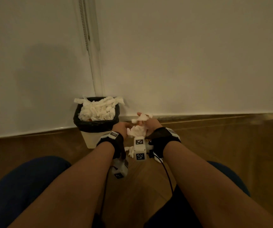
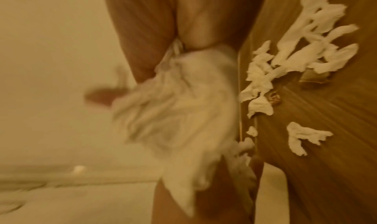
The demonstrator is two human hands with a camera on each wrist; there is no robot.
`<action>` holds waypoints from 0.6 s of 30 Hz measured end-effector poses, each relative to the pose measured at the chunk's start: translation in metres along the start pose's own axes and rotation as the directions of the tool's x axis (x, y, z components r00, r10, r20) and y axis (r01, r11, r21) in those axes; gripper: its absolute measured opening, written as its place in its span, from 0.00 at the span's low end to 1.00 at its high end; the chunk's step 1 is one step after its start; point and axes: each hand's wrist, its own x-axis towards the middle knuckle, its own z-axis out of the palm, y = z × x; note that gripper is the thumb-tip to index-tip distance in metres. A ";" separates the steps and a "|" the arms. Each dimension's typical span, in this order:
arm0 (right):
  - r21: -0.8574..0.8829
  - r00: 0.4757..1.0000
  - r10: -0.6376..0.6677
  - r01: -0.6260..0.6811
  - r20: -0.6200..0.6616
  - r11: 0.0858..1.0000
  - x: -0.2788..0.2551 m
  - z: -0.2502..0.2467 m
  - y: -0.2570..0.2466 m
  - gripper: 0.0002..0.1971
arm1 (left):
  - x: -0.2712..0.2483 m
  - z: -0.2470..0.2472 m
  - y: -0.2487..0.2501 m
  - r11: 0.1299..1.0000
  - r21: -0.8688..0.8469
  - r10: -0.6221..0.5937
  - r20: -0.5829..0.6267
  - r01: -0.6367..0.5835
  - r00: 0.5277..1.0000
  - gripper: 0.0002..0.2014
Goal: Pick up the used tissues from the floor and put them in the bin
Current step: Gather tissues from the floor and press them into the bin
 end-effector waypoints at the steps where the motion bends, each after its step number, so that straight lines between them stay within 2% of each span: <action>1: 0.018 0.999 -0.034 0.034 -0.002 0.999 -0.008 0.004 -0.009 0.20 | -0.005 -0.009 0.009 0.999 -0.012 0.039 -0.021 -0.039 0.999 0.14; 3: 0.107 0.998 -0.041 0.036 0.047 0.994 -0.031 0.014 -0.027 0.16 | -0.016 -0.026 0.026 0.995 -0.013 0.097 -0.072 -0.098 0.993 0.14; 5: 0.256 0.992 -0.034 0.002 0.120 0.967 -0.052 0.024 -0.046 0.20 | -0.026 -0.042 0.039 0.991 0.017 0.130 -0.115 -0.129 0.985 0.13; 6: 0.345 0.988 -0.050 -0.003 0.145 0.938 -0.063 0.028 -0.055 0.21 | -0.031 -0.049 0.044 0.989 0.047 0.145 -0.137 -0.139 0.980 0.13; 9: 0.583 0.980 -0.129 0.015 0.154 0.812 -0.092 0.038 -0.075 0.15 | -0.044 -0.072 0.054 0.983 0.103 0.168 -0.168 -0.153 0.971 0.12; 12: 0.723 0.967 -0.229 0.078 0.113 0.686 -0.110 0.044 -0.084 0.14 | -0.060 -0.094 0.062 0.994 0.072 0.091 -0.057 -0.087 0.994 0.17; 15: 0.769 0.973 -0.227 0.118 0.036 0.628 -0.115 0.044 -0.091 0.17 | -0.076 -0.111 0.070 0.992 -0.126 0.011 0.043 -0.006 0.999 0.15; 17: 0.798 0.981 -0.195 0.118 0.000 0.591 -0.111 0.044 -0.096 0.17 | -0.086 -0.122 0.069 0.934 -0.341 -0.055 0.152 0.104 0.987 0.07; 18: 0.803 0.983 -0.184 0.115 -0.007 0.585 -0.110 0.043 -0.098 0.17 | -0.090 -0.128 0.069 0.855 -0.480 -0.079 0.253 0.196 0.964 0.08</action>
